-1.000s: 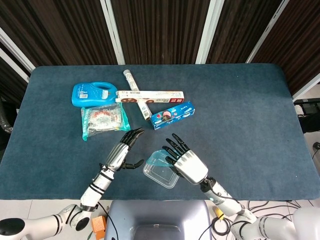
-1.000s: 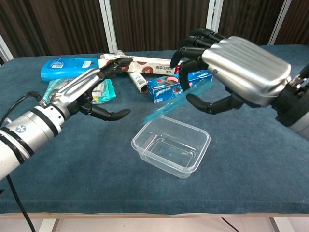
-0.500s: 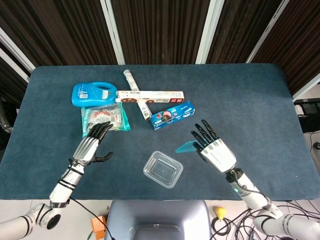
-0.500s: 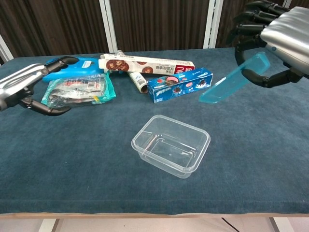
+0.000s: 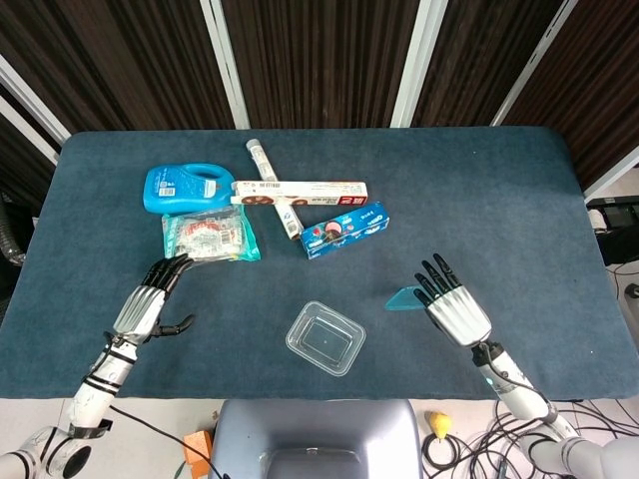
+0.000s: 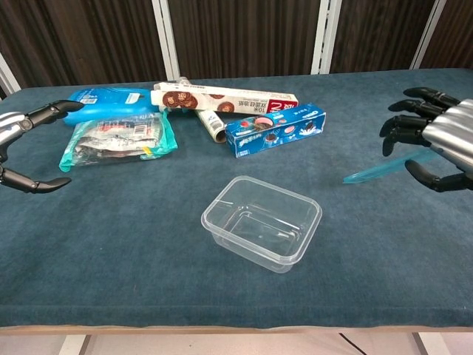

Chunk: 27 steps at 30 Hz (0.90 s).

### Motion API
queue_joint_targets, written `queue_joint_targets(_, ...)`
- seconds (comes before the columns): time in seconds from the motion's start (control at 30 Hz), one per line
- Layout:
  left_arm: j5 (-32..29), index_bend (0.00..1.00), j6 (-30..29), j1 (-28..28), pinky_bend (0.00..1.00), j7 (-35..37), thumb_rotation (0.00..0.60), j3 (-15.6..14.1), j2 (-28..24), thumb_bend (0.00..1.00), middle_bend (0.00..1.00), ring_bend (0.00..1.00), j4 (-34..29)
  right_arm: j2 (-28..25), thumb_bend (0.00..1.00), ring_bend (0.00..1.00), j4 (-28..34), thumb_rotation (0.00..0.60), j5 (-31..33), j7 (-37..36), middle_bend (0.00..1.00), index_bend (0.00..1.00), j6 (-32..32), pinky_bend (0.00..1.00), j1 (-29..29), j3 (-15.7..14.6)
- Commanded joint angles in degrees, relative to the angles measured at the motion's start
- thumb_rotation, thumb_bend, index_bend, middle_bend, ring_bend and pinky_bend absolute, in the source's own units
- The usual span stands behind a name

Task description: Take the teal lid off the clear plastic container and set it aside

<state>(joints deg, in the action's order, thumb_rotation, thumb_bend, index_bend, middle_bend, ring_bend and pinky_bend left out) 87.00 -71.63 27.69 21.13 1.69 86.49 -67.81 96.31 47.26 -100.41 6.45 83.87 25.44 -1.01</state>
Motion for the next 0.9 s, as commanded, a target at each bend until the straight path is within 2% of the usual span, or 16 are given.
queue_joint_targets(0.03,0.20,0.00,-0.31,-0.32,0.00,0.25,0.600,-0.14,-0.21,0.26,0.00,0.00,-0.15,-0.22,0.52,0.09,-0.83,0.600,-0.16,-2.60,0.23,0.25,0.78,0.05,-2.02,-2.09)
queue_joint_targets(0.2,0.65,0.00,-0.68,-0.93,0.00,0.26,0.600,-0.57,-0.68,0.26,0.00,0.00,-0.37,-2.51,0.44,0.06,0.50,0.600,-0.18,-5.01,0.19,0.12,1.13,0.04,-4.03,-3.96)
queue_joint_targets(0.33,0.80,0.00,-0.40,-1.41,0.00,0.21,0.600,-1.08,-1.34,0.26,0.00,0.00,-0.72,-5.65,0.31,0.00,3.78,0.600,0.62,-3.23,0.12,0.01,-1.91,0.00,-4.80,-5.18)
queue_joint_targets(0.4,0.63,0.00,0.22,-1.53,0.00,-0.16,0.600,-1.33,-1.87,0.26,0.00,0.00,-0.92,-7.28,0.24,0.00,5.87,0.600,1.15,-1.14,0.09,0.00,-3.37,0.00,-4.89,-5.34)
queue_joint_targets(0.57,0.07,0.00,1.13,-1.87,0.00,-2.10,0.600,-1.47,-4.00,0.27,0.00,0.00,-2.59,-13.69,0.13,0.00,16.68,0.600,2.62,6.20,0.03,0.00,-7.27,0.00,-4.47,-5.28)
queue_joint_targets(0.73,-0.08,0.00,2.35,-2.29,0.00,-3.82,0.600,-2.26,-7.51,0.27,0.00,0.00,-6.19,-20.78,0.11,0.00,28.47,0.600,3.74,9.00,0.00,0.00,-10.14,0.00,-4.45,-6.07)
queue_joint_targets(0.9,0.59,0.00,3.49,-3.20,0.00,-7.29,0.600,-4.45,-13.02,0.28,0.00,0.00,-12.88,-28.17,0.11,0.00,39.70,0.600,5.46,10.07,0.00,0.00,-7.92,0.00,-7.49,-7.11)
